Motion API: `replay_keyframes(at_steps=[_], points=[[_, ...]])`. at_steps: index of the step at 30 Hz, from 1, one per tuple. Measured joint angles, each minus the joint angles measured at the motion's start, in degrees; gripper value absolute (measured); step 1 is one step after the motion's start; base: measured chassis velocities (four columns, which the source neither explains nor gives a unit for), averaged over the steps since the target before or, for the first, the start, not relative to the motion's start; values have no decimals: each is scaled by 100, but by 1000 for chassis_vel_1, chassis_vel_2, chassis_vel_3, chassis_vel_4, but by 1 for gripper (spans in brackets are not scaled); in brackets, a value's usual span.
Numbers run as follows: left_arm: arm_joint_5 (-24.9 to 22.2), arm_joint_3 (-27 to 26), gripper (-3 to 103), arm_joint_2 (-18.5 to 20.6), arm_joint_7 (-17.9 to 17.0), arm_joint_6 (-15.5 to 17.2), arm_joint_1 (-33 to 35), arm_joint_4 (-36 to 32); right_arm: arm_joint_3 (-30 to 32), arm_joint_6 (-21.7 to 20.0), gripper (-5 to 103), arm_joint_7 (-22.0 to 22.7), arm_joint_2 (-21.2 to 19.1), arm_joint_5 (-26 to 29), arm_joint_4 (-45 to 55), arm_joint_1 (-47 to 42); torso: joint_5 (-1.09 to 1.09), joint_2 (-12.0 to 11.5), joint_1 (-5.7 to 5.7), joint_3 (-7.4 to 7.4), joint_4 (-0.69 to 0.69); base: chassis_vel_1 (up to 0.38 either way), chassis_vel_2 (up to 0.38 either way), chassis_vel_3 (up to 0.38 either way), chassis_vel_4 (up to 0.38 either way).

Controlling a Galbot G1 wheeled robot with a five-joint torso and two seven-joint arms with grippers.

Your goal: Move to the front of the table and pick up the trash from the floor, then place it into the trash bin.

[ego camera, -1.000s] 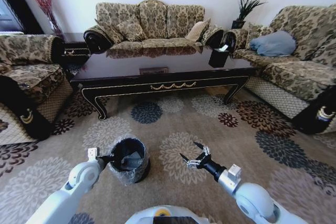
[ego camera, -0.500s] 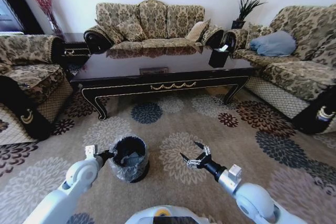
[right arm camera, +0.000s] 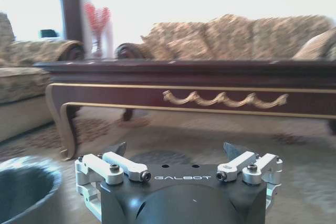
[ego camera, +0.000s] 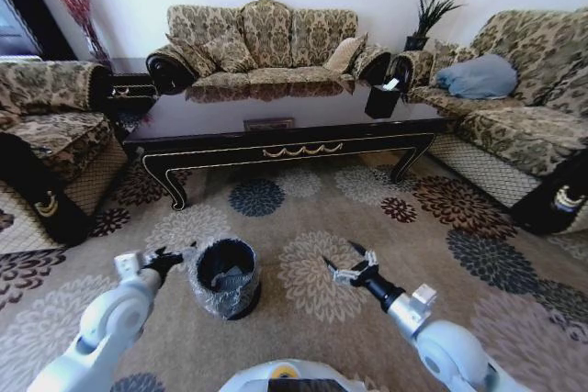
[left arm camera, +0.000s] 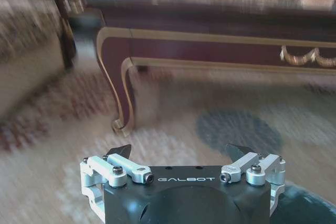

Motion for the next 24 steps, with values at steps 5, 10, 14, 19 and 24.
replay_keyframes(at_steps=[5, 10, 14, 19, 24], points=[[1128, -234, 100, -384, 238, -890, 649, -91, 553, 197, 100, -207, 420, -332, 63, -271, -1, 0, 0, 0, -3, 0, 0, 0, 0], [1526, -322, 100, -720, 446, -1524, 1193, -182, 801, 584, 100, -367, 813, -668, 86, -499, 0, 0, 0, 0, -3, 0, 0, 0, 0], [1733, -427, 100, -1057, 676, -2374, 1698, -219, 768, 745, 100, -486, 1404, -823, -62, -482, 0, 0, 0, 0, -3, 0, 0, 0, 0], [1893, -461, 100, -1149, 815, -3066, 2030, -173, 782, 889, 100, -484, 1814, -1008, -278, -396, 1, 0, 0, 0, 1, 0, 0, 0, 0], [1923, -218, 100, -1087, 877, -3252, 2090, -167, 1061, 1037, 100, -504, 2104, -1316, -360, -564, -1, 0, 0, 0, -7, 0, 0, 0, 0]])
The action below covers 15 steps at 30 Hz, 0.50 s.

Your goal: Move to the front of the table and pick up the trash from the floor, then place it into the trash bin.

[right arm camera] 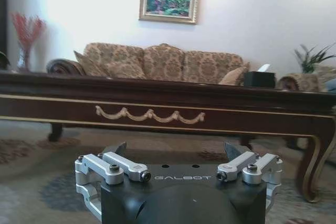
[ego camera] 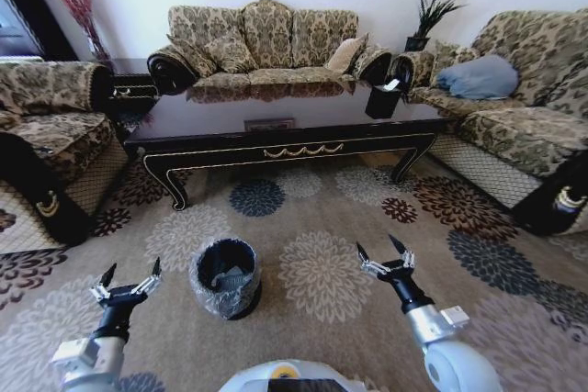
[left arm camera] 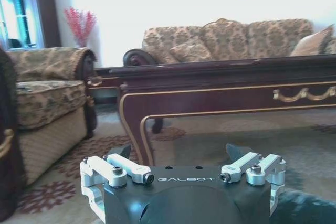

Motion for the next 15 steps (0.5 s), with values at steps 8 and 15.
replay_keyframes(at_steps=[8, 15], points=[[106, 41, 100, 64, 49, -307, 83, 68, 85, 50, 100, -10, 41, -233, -87, -4, 1, 0, 0, 0, 5, 0, 0, 0, 0], [279, 166, 100, -7, 58, -509, 287, 190, 54, 170, 100, -23, 151, -348, -216, 11, 1, -2, 0, 0, 5, 0, 0, 0, 0]])
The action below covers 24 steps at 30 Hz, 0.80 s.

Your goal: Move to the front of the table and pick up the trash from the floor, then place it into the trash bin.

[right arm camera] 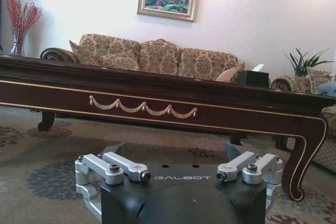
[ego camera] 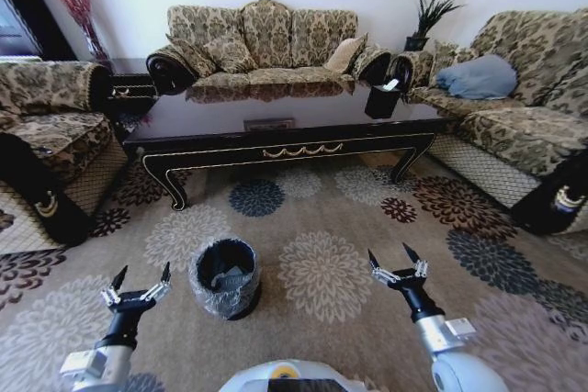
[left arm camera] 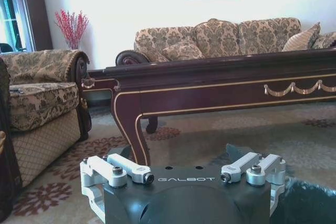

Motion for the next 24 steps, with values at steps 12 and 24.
replay_keyframes(at_steps=[12, 24], points=[[70, 98, 100, -38, -3, -39, 34, 12, -1, 16, 100, -75, -27, 36, -1, 25, 1, 0, 0, 0, 0, 0, 0, 0, 0], [62, 98, 100, -31, -9, -20, 28, 7, 0, 2, 100, -76, -33, 45, 6, 24, 1, 0, 0, 0, 0, 0, 0, 0, 0]])
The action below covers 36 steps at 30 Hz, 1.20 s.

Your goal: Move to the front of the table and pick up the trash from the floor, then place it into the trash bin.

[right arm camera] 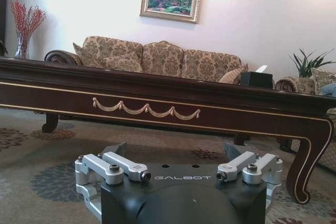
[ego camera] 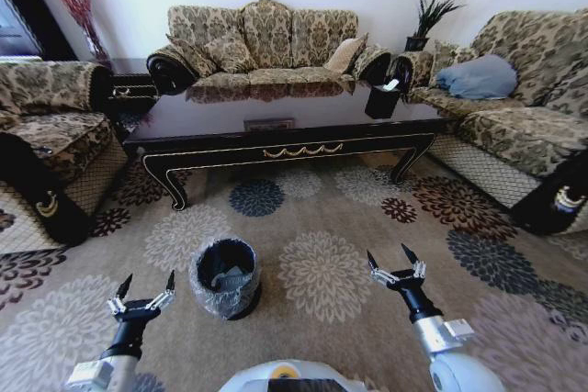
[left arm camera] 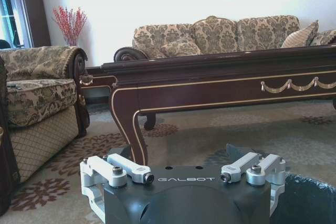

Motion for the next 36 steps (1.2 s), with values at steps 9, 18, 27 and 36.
replay_keyframes(at_steps=[9, 18, 27, 36], points=[[-5, -1, 100, 3, -3, 6, -3, -5, 0, -4, 100, 0, -3, 4, 5, 0, 0, 0, 0, 0, 0, 0, 0, 0, 0], [-8, -2, 100, 3, -6, 11, -3, -6, -1, -8, 100, 2, -4, 8, 9, 0, 0, 0, 0, 0, 0, 42, -47, -40, 43], [-8, -2, 100, 3, -10, 14, -4, -6, -1, -11, 100, 4, -4, 8, 10, 0, 0, 0, 0, 0, 0, 110, -123, -107, 122], [-9, -2, 100, 3, -10, 14, -4, -7, -1, -11, 100, 5, -4, 9, 10, 0, 0, 0, 0, 0, 0, 138, -138, -140, 130]])
